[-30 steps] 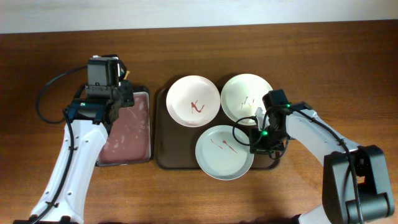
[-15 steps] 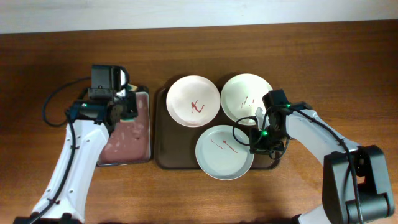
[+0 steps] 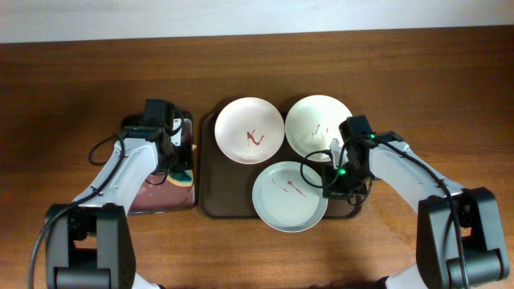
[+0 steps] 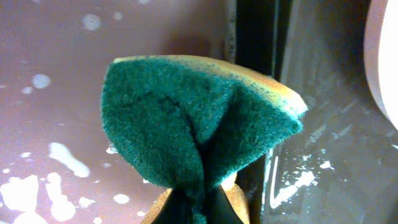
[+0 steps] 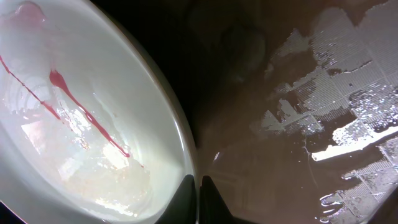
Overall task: Clean dirty plates on tray and stack at the side
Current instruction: 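Lift the sponge with the left gripper and carry it to the green plate, then scrub the green plate with the sponge while the right gripper holds it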
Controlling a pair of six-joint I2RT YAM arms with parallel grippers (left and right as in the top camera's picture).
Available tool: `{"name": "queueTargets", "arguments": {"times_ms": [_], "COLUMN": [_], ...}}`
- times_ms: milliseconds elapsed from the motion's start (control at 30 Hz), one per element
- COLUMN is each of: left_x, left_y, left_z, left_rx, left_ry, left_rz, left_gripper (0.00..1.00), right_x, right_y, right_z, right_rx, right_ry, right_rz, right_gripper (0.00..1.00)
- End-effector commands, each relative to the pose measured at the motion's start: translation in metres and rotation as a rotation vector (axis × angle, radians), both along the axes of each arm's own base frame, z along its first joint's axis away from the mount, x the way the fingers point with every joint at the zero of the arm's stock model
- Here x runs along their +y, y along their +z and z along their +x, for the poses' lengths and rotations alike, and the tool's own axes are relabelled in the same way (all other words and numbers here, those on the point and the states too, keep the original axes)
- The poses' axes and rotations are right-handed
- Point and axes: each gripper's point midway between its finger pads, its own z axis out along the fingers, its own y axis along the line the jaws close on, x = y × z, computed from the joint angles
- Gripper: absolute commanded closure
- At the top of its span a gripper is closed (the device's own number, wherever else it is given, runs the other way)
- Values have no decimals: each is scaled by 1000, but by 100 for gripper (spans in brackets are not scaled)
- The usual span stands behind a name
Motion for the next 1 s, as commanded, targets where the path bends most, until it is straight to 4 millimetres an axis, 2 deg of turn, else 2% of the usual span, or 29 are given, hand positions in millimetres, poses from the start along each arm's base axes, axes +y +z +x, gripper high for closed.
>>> {"name": "queueTargets", "arguments": {"times_ms": [0, 200, 267, 300, 333, 400, 433, 467, 500, 567, 600, 700, 833, 967], "left_x": [-17, -22, -9, -3, 1, 0, -7, -21, -44, -83, -116, -156, -230, -273], "left_y": [-3, -2, 1, 10, 27, 70, 90, 107, 120, 125, 123, 110, 78, 49], "left_z": [-2, -4, -1, 4, 11, 27, 31, 32, 28, 17, 5, -12, -38, -56], "left_rx": [20, 24, 5, -20, -67, -190, -245, -289, -314, -294, -256, -170, -49, 37], "left_ry": [-10, -19, -5, 4, 11, 12, -1, -32, -88, -185, -258, -260, -274, -231], "left_rz": [-92, -120, -51, -15, 7, -3, -35, -96, -186, -303, -372, -416, -471, -500], "left_gripper": [100, 100, 100, 100, 100, 100, 100, 100, 100, 100, 100, 100, 100, 100], "right_x": [2, 2, 2, 2, 2, 2, 2, 2, 2, 2, 2, 2, 5, 23], "right_y": [-3, -3, -3, -3, -3, -3, -3, -3, -3, -3, -3, -3, -2, 6], "right_z": [-5, -5, -5, -4, -4, -4, -4, -4, -4, -3, -3, -3, -4, -3], "right_rx": [14, 14, 14, 14, 12, 12, 12, 12, 12, 9, 9, 10, 12, 15], "right_ry": [11, 12, 12, 12, 12, 12, 12, 12, 12, 11, 11, 11, 10, 7], "right_rz": [-1, -1, -1, -1, -1, -1, -1, -1, -1, 0, 0, 0, 20, 136], "right_gripper": [96, 96, 96, 96, 96, 96, 96, 96, 96, 96, 96, 96, 96, 96]}}
